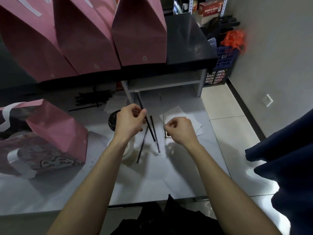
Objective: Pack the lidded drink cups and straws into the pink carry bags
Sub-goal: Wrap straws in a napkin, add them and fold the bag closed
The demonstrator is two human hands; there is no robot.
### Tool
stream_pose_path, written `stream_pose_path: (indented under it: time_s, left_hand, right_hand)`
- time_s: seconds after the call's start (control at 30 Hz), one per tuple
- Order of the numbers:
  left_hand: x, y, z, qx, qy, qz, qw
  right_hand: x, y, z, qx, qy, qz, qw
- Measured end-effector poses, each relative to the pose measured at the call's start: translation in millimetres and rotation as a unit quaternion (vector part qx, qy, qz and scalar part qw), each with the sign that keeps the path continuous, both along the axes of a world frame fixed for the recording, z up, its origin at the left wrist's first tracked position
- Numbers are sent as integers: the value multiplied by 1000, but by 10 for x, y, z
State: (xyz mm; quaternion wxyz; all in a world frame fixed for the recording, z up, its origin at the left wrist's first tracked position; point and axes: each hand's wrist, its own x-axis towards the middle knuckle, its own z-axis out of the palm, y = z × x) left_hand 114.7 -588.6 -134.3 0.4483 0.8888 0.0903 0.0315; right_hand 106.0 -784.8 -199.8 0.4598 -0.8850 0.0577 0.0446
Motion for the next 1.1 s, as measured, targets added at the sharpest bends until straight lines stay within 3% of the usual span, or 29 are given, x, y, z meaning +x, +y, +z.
stream_pose_path:
  time_s: [0.1, 0.33, 0.4, 0.5, 0.6, 0.73, 0.87, 1.1]
  left_hand:
    - [23, -78, -30, -52, 19, -23, 998]
    - [44, -215, -133, -129, 25, -64, 989]
    - [62, -250, -172, -115, 17, -72, 991]
    - [97, -279, -193, -97, 2, -49, 994]
    - [152, -278, -203, -103, 2, -40, 994]
    - [195, -288, -211, -171, 22, -45, 984]
    - [257, -305, -205, -101, 46, -59, 992]
    - [247, -449, -79, -12, 2, -209, 978]
  right_hand:
    - [-35, -9, 141, 53, -50, 52, 996]
    - [-121, 38, 87, -5, -136, 119, 984]
    - [-130, -26, -21, 9, -135, 75, 988]
    - [-74, -281, -263, -127, -107, -18, 986]
    - [-42, -473, -494, -197, -8, -19, 980]
    - [-41, -477, -599, -200, -16, -14, 980]
    - [6, -550, -434, -132, -50, -28, 990]
    - [68, -699, -15, 40, -153, 22, 987]
